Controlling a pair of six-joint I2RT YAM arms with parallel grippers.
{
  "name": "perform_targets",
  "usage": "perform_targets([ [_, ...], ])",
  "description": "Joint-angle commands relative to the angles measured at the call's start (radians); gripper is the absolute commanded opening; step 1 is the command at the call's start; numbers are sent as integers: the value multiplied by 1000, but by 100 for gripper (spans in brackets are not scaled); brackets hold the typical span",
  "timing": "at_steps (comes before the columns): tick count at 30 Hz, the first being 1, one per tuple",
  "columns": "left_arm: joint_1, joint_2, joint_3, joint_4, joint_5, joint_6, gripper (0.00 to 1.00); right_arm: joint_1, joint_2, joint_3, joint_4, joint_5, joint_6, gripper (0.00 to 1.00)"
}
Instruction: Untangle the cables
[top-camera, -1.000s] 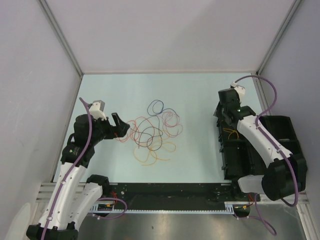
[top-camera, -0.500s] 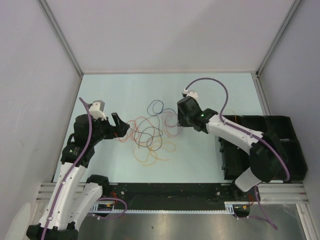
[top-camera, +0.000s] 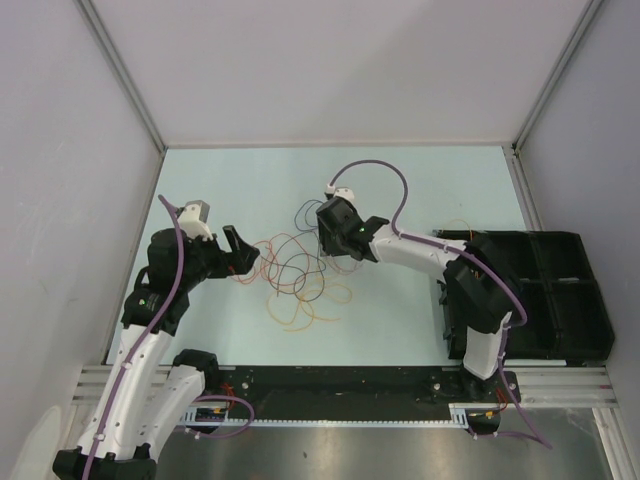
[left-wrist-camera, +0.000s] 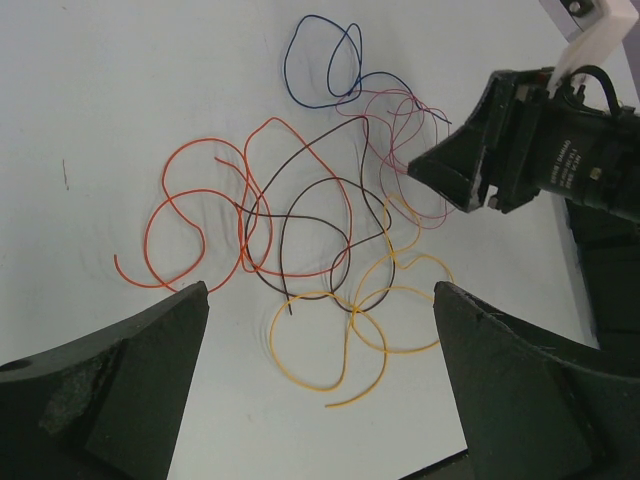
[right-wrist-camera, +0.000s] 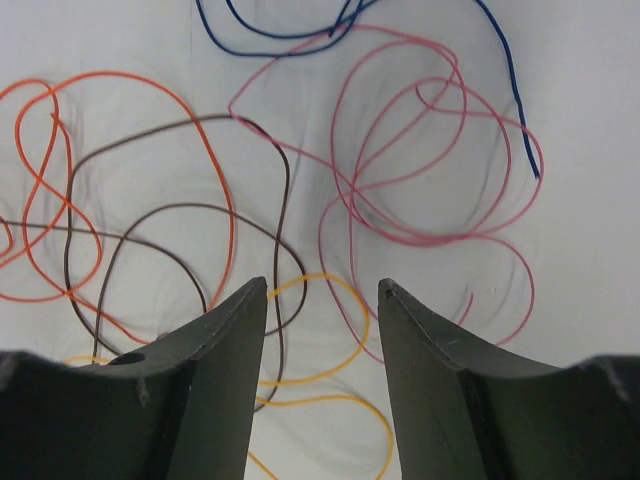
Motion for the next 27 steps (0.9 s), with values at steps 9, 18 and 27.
perform_targets([
  [9,11,-9,1,23,18,11,100,-4,239,335,-140,178,-61,55],
  [18,19,-6,0,26,26,11,100,-13,258,278,-130,180,-18,55],
  [27,22,-4,0,26,26,11,100,-42,331,315,-110,139,-12,54],
])
